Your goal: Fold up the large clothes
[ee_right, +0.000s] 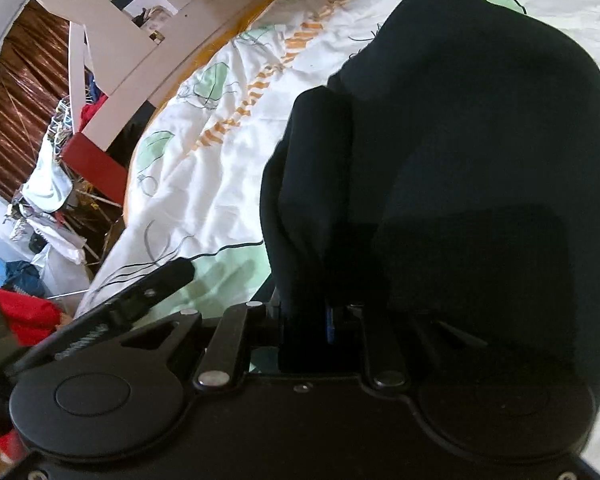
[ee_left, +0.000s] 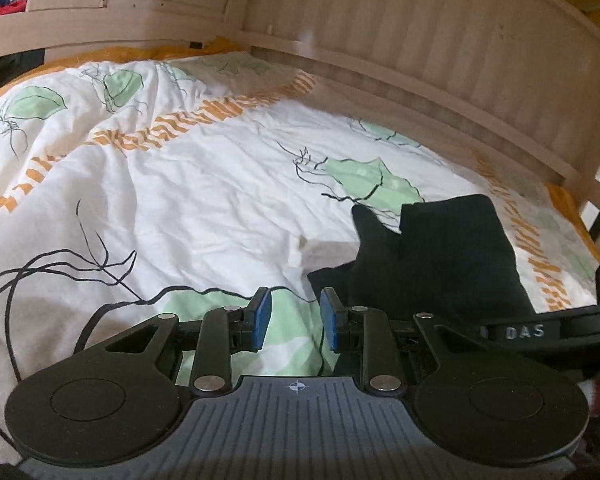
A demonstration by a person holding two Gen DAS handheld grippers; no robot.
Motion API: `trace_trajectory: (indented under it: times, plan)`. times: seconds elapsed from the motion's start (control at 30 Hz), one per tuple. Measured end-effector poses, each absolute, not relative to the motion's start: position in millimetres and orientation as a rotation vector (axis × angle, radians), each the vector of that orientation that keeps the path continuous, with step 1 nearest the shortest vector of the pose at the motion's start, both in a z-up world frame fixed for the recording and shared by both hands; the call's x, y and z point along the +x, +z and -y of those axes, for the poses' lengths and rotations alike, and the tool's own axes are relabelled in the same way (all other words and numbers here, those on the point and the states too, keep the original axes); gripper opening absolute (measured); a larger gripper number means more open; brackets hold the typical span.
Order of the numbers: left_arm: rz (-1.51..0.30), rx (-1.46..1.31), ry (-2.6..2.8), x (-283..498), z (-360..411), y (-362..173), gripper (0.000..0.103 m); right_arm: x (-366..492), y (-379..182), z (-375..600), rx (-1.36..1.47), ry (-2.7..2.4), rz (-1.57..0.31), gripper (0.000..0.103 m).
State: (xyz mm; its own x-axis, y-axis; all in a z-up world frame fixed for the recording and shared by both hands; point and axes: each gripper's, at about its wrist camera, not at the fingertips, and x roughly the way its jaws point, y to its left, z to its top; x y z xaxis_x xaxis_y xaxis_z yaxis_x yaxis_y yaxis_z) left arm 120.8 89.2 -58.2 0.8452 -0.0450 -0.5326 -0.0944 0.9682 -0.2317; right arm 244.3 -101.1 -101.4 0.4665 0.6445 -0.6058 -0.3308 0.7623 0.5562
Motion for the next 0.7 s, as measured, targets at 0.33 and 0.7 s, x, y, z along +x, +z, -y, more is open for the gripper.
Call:
trace_trajectory:
  times: [0.33,0.7]
  plan:
    - [-0.477,-0.218,0.039,101,-93,-39,0.027,236,-77,114,0.557,0.697,-0.738,0.065]
    - [-0.404,-0.080,-0.143,94,-33,-22,0.028,206,-32,196,0.561,0.537,-0.510,0.077]
